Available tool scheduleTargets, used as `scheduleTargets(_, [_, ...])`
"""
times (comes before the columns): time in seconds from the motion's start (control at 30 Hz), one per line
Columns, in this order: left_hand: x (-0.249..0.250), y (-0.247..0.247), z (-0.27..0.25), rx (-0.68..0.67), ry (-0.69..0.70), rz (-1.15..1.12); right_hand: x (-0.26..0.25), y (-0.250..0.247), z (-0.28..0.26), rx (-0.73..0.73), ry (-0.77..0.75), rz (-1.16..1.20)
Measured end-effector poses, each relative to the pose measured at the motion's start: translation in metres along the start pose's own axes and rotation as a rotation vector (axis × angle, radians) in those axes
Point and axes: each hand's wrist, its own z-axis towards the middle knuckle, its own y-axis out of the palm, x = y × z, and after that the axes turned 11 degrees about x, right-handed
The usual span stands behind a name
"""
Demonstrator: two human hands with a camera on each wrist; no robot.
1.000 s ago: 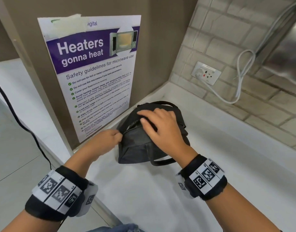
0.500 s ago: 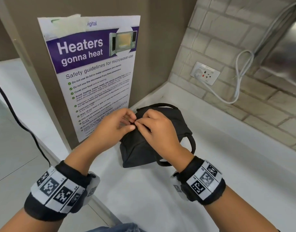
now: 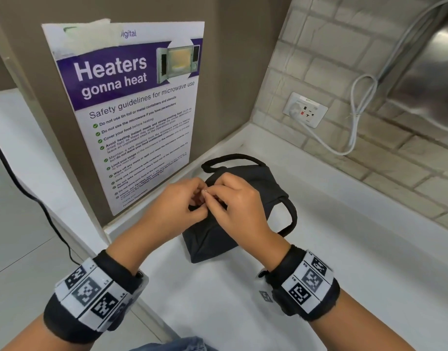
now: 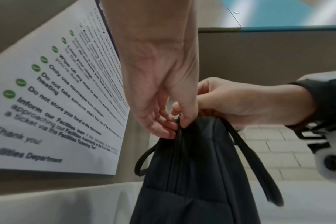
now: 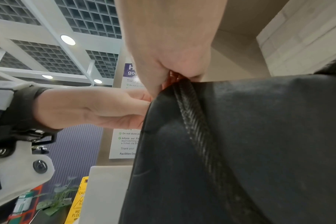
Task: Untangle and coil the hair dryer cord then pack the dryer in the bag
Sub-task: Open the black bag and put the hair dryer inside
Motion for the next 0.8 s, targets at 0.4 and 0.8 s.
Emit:
scheduleTargets(0.4, [-0.002,0.000,-0.007,0.116,-0.104,0.062,0.092,-0.047,0.015,0.125,0.446,-0.176])
scheduleTargets(0.8, [-0.013,-0.008,-0.013,0.084,-0.088,0.153,0.157,0.000,-0.053,0.096,1.388,0.197])
